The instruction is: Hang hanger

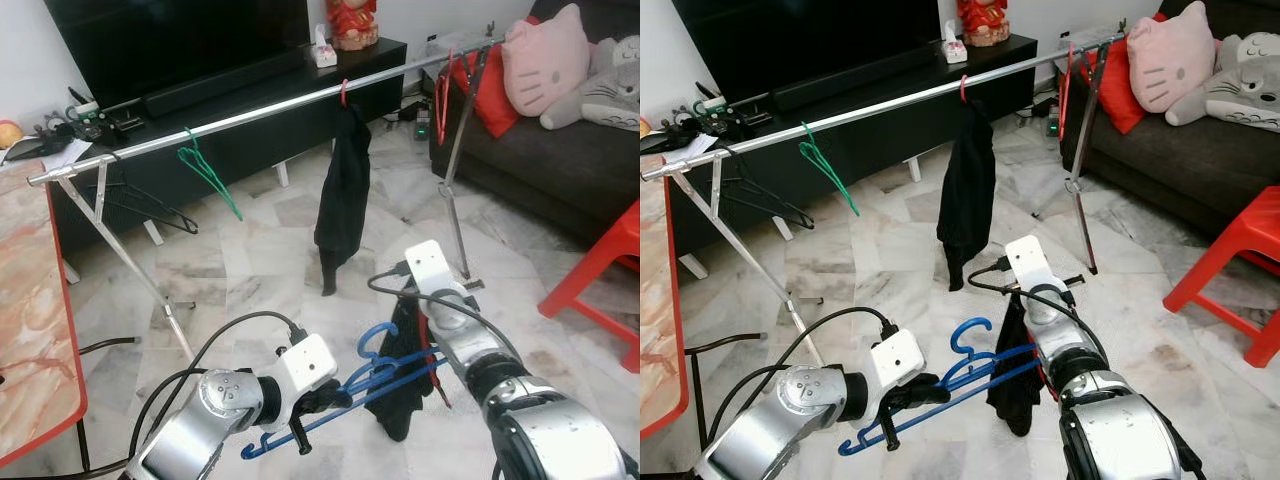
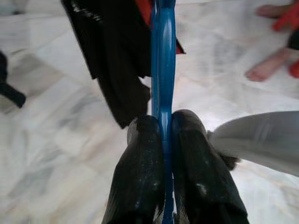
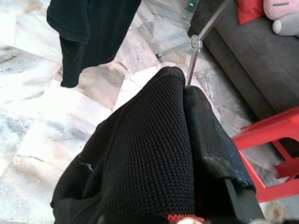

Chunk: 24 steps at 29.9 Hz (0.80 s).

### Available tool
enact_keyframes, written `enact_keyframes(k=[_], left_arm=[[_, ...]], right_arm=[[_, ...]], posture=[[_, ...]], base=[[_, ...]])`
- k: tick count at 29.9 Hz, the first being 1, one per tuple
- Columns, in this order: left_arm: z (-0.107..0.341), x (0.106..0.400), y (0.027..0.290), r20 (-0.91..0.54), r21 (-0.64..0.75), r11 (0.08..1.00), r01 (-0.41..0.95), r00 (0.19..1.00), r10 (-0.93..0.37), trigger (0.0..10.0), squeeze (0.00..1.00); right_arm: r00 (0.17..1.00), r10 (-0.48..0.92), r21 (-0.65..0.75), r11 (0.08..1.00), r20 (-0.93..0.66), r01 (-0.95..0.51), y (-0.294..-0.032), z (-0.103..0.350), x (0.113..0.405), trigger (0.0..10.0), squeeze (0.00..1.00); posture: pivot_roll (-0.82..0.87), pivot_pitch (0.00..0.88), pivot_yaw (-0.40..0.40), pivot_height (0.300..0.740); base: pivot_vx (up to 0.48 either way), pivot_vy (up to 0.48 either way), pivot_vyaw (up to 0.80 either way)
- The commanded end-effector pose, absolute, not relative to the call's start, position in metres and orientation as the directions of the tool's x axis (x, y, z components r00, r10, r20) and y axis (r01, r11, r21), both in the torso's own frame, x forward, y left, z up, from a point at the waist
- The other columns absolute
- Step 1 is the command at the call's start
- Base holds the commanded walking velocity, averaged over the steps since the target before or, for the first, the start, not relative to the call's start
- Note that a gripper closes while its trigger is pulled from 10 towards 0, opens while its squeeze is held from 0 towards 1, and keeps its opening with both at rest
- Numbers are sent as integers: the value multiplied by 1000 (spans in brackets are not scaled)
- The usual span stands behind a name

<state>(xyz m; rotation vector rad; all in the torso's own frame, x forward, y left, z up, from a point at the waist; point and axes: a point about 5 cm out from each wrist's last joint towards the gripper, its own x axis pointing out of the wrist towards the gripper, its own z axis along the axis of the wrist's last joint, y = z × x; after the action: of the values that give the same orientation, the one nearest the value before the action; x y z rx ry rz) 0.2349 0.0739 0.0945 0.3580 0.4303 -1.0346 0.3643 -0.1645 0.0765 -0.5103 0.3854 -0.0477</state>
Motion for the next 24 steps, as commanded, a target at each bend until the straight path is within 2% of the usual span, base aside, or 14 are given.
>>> enact_keyframes(k=[1, 4, 8, 11, 14, 17, 24], left_arm=[[97, 244, 79, -498, 131, 519, 845, 509, -703, 10000, 0], [96, 253, 80, -472, 166, 623, 764, 616, -630, 10000, 0], [96, 257, 81, -454, 178, 666, 724, 661, -598, 10000, 0], [100, 265, 85, -405, 199, 747, 634, 748, -527, 10000, 0], [100, 263, 84, -407, 187, 751, 633, 746, -527, 10000, 0], [96, 253, 82, -450, 177, 698, 694, 687, -570, 10000, 0], [90, 243, 87, -504, 189, 648, 738, 639, -581, 10000, 0]], right_arm=[[949, -96, -465, 883, -300, -58, -152, 92, 373, 10000, 0], [950, -66, -456, 886, -307, -86, -145, 91, 373, 10000, 0], [948, -59, -451, 887, -314, -95, -144, 89, 372, 10000, 0], [944, -34, -446, 887, -328, -123, -142, 87, 371, 10000, 0], [943, -33, -450, 884, -332, -127, -143, 86, 370, 10000, 0], [940, -50, -468, 876, -337, -121, -150, 85, 370, 10000, 0], [938, -78, -478, 873, -336, -99, -159, 86, 370, 10000, 0]], posture=[[-112, 0, 72, 740], [-110, 0, 69, 740], [-112, 0, 70, 740], [-113, 0, 71, 740], [-113, 0, 71, 740], [-110, 0, 69, 740], [-104, 0, 66, 740]], base=[[0, 0, 0], [0, 0, 0], [0, 0, 0], [0, 0, 0], [0, 0, 0], [0, 0, 0], [0, 0, 0]])
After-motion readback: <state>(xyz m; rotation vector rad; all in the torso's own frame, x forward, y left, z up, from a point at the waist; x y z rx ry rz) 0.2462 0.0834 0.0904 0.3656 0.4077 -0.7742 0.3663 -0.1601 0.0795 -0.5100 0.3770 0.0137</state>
